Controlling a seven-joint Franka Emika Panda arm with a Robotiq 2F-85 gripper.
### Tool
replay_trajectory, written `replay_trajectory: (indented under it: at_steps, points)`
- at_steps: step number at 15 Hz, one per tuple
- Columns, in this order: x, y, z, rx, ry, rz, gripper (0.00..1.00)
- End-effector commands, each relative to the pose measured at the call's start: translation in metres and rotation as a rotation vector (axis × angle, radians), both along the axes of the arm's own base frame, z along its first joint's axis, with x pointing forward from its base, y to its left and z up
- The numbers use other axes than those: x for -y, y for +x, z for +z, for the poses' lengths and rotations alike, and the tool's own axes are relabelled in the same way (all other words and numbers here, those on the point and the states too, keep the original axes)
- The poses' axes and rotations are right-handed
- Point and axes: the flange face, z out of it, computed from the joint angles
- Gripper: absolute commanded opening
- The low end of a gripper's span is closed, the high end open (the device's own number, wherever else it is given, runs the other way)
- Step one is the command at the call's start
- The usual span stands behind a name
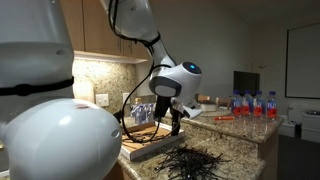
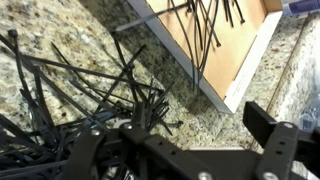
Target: Pick up some of the black cables from the box and put them on the counter
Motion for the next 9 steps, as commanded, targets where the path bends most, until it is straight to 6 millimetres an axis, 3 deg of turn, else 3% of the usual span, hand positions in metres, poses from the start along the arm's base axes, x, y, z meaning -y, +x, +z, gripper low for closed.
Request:
replay_trajectory:
  at_steps: [1,5,9]
  points:
    - [-0.042,-0.005,0.030,-0.068,-0.085,0.129,1.00]
    - [-0.081,0.022,0.088,-0.224,-0.187,0.279,1.00]
    - [-0.113,0.059,0.139,-0.332,-0.149,0.487,1.00]
